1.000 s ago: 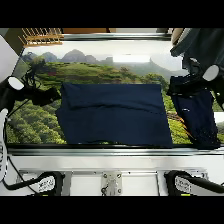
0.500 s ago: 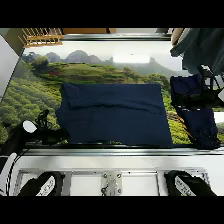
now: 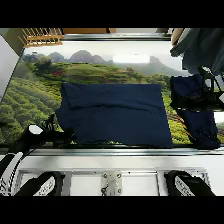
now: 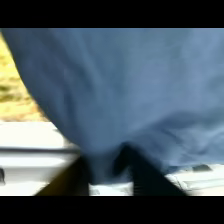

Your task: Fold the clothes and pants, and hang the long-sleeved shirts on hangers.

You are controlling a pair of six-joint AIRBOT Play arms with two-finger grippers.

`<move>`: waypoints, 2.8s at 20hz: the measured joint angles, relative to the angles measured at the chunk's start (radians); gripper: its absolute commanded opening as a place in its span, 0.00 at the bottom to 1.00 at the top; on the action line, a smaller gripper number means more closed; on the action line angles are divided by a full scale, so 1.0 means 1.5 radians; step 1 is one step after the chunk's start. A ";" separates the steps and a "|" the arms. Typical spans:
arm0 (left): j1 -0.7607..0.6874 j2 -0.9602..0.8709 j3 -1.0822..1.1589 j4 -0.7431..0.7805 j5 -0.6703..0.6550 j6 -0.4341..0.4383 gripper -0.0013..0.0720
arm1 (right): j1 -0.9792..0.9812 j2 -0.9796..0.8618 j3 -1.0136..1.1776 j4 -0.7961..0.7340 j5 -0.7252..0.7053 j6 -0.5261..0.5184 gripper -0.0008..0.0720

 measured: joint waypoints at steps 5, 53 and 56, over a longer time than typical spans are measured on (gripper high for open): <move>-0.042 -0.026 0.052 -0.004 -0.027 0.018 0.04 | -0.074 0.035 -0.093 -0.016 0.052 0.019 0.71; -0.032 0.064 0.359 0.107 -0.313 -0.016 0.03 | -0.068 -0.091 -0.025 0.013 0.139 0.051 0.02; -0.033 -0.058 0.469 0.112 -0.306 -0.002 0.04 | -0.023 -0.198 0.080 0.011 0.118 0.052 0.02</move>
